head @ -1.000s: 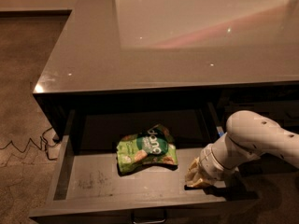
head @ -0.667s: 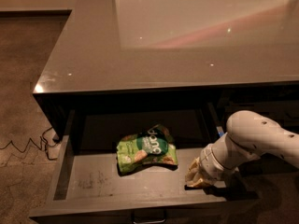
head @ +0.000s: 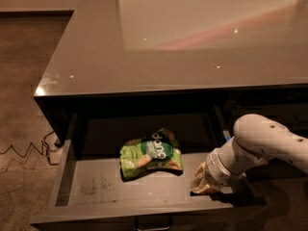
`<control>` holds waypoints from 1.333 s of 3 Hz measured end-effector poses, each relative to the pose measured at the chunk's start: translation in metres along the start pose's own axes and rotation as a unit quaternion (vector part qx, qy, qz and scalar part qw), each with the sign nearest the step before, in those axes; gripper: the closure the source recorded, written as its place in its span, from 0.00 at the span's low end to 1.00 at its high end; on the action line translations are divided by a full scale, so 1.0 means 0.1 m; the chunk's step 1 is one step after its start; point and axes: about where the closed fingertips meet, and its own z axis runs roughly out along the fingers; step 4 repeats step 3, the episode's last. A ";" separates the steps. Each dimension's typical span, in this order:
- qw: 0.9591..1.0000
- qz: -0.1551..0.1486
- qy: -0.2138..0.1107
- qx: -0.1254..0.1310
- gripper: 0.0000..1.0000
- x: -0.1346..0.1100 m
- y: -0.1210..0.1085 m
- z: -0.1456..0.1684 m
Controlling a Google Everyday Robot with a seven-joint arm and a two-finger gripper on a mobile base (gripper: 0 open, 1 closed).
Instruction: Open top drawer
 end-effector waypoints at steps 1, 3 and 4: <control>1.000 0.000 0.000 0.000 0.12 0.00 0.00 0.00; 1.000 0.000 0.000 0.000 0.00 0.00 0.00 0.00; 1.000 0.000 0.000 0.000 0.00 0.00 0.00 0.00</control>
Offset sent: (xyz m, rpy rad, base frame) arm 0.0000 0.0000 0.0000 0.0000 0.0000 0.0000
